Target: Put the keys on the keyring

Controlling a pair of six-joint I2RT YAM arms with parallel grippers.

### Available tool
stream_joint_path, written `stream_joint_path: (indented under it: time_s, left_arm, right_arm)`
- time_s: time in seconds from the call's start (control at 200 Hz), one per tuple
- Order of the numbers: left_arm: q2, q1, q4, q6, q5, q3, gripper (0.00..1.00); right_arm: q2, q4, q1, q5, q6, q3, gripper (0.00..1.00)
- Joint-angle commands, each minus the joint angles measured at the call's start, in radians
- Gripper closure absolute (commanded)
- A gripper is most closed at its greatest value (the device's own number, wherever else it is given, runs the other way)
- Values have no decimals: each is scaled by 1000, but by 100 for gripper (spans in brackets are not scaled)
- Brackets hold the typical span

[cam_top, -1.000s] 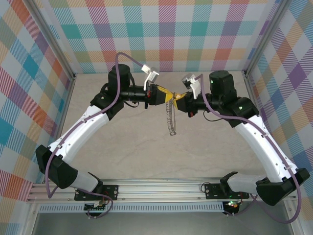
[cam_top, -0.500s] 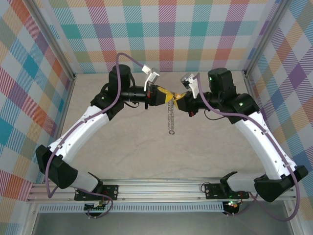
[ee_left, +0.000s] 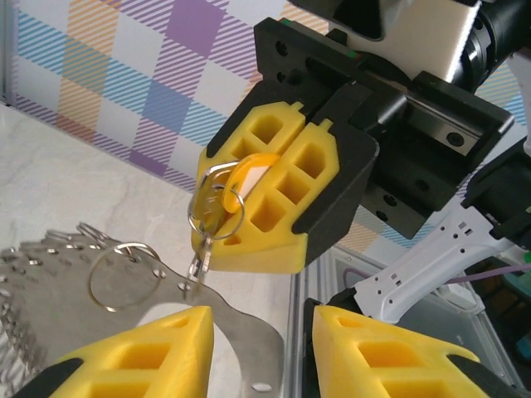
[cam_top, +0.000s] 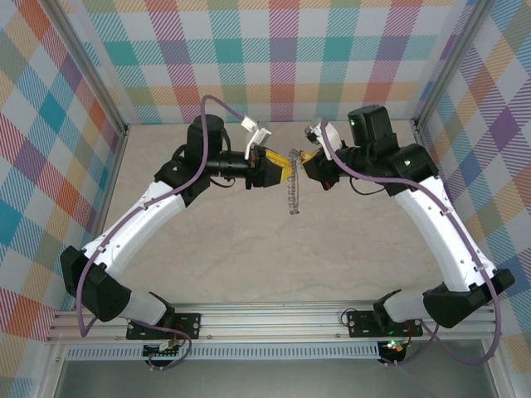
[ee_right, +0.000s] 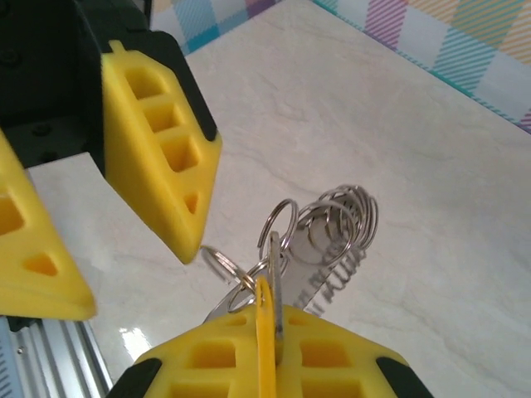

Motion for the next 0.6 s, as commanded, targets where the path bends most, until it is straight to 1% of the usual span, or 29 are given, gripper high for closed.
stream_joint_path:
  time_s: [0.0, 0.15, 0.295, 0.45, 0.595]
  left_arm:
    - [-54, 2, 32, -17, -47, -25, 61]
    - [-90, 20, 63, -54, -127, -63, 60]
    - [-132, 48, 83, -95, -247, -105, 58]
    - [-180, 94, 99, -145, -387, -155, 54]
    - [-218, 142, 120, -199, -506, -212, 51]
  right_arm:
    - [20, -43, -5, 58, -59, 44, 100]
    - [57, -63, -5, 98, -73, 58, 100]
    - [98, -68, -5, 119, -76, 59, 100]
    - [139, -55, -4, 111, -61, 54, 100]
    - [173, -3, -4, 85, -32, 24, 100]
